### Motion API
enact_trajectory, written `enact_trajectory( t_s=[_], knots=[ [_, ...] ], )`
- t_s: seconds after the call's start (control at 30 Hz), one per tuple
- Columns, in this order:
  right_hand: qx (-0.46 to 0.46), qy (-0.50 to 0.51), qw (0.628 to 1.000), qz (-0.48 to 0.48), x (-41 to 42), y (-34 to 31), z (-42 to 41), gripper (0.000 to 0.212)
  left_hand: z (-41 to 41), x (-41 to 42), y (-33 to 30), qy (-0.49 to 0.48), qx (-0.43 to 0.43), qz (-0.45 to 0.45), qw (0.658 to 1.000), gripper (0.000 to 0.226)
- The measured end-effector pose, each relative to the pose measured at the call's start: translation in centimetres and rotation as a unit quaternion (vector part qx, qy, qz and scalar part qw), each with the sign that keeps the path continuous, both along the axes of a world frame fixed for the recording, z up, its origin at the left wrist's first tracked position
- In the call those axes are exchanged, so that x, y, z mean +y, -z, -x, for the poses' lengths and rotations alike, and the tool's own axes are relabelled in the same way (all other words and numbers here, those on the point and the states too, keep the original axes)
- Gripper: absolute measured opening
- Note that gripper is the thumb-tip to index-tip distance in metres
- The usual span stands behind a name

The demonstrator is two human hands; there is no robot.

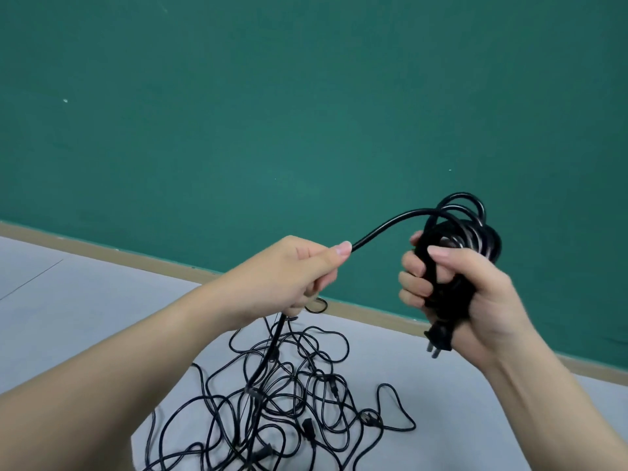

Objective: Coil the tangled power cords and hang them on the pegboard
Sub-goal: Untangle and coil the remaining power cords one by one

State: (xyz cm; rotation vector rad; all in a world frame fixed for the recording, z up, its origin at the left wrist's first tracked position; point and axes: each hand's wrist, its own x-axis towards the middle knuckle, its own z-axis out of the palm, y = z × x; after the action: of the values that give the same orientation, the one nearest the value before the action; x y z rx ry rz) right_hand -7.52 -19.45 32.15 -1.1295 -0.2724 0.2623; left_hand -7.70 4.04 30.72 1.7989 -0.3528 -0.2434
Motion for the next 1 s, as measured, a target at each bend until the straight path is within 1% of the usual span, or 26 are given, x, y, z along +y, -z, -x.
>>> enact_trajectory(
  t_s=[0.03, 0.07, 0.13, 0.17, 0.23, 0.3, 0.37, 0.4, 0.47, 0.5, 0.53, 0.63, 0.67, 0.77, 0.83, 0.87, 0.9, 0.93, 1.0],
  knots=[
    [-0.017, 0.019, 0.999, 0.045, 0.0, 0.2, 0.1, 0.046, 0.1, -0.1, 0.1, 0.020, 0.017, -0.005, 1.000, 0.055],
    [-0.035, 0.031, 0.994, 0.100, 0.2, 0.4, 0.3, 0.049, 0.3, -0.2, 0.2, 0.041, 0.033, -0.010, 0.999, 0.056],
    [-0.074, 0.042, 0.972, 0.221, 0.5, 0.9, 0.8, 0.064, 0.5, -0.6, 0.4, 0.076, 0.057, -0.020, 0.995, 0.056],
    [-0.091, 0.034, 0.960, 0.261, 0.9, 1.3, 1.1, 0.069, 0.6, -0.8, 0.4, 0.088, 0.064, -0.028, 0.994, 0.057],
    [-0.100, 0.010, 0.955, 0.277, 1.9, 2.0, 1.8, 0.068, 0.8, -1.3, 0.5, 0.108, 0.077, -0.042, 0.990, 0.057],
    [-0.070, 0.015, 0.966, 0.249, 2.6, 2.6, 2.1, 0.060, 0.9, -1.6, 0.5, 0.120, 0.091, -0.046, 0.988, 0.057],
    [-0.047, 0.033, 0.975, 0.215, 2.8, 2.7, 2.1, 0.046, 1.0, -1.9, 0.7, 0.123, 0.105, -0.043, 0.986, 0.058],
    [-0.045, 0.039, 0.978, 0.199, 2.8, 2.8, 2.1, 0.046, 1.0, -2.2, 0.9, 0.121, 0.108, -0.046, 0.986, 0.059],
    [-0.042, 0.035, 0.984, 0.168, 2.9, 2.9, 2.1, 0.060, 1.1, -3.0, 1.2, 0.106, 0.110, -0.062, 0.986, 0.062],
    [-0.034, 0.031, 0.987, 0.153, 3.1, 2.8, 2.2, 0.062, 1.2, -3.3, 1.4, 0.095, 0.110, -0.070, 0.987, 0.065],
    [-0.023, 0.030, 0.990, 0.136, 3.3, 2.8, 2.3, 0.057, 1.3, -3.6, 1.6, 0.087, 0.107, -0.074, 0.988, 0.068],
    [0.036, 0.036, 0.997, 0.053, 3.9, 2.0, 2.6, 0.023, 1.3, -4.2, 1.7, 0.080, 0.093, -0.057, 0.991, 0.076],
    [0.047, 0.040, 0.998, 0.021, 4.1, 1.7, 2.7, 0.017, 1.4, -4.3, 1.7, 0.080, 0.088, -0.054, 0.991, 0.078],
    [0.070, 0.083, 0.991, -0.082, 3.8, 0.2, 2.3, 0.013, 1.5, -4.9, 1.5, 0.086, 0.050, -0.074, 0.992, 0.081],
    [0.091, 0.123, 0.973, -0.174, 2.6, -0.7, 1.5, 0.016, 1.6, -4.8, 1.3, 0.096, 0.015, -0.129, 0.987, 0.078],
    [0.100, 0.149, 0.962, -0.207, 1.7, -0.9, 0.9, 0.020, 1.6, -4.6, 1.3, 0.102, 0.003, -0.160, 0.982, 0.074],
    [0.109, 0.177, 0.954, -0.217, 0.9, -1.0, 0.3, 0.022, 1.6, -4.4, 1.4, 0.108, -0.007, -0.185, 0.977, 0.069],
    [0.113, 0.204, 0.951, -0.205, 0.1, -0.8, -0.3, 0.022, 1.6, -4.0, 1.3, 0.111, -0.019, -0.201, 0.973, 0.062],
    [0.115, 0.249, 0.950, -0.152, -0.9, 0.0, -1.0, 0.023, 1.5, -3.2, 1.2, 0.108, -0.049, -0.209, 0.971, 0.045]
  ],
)
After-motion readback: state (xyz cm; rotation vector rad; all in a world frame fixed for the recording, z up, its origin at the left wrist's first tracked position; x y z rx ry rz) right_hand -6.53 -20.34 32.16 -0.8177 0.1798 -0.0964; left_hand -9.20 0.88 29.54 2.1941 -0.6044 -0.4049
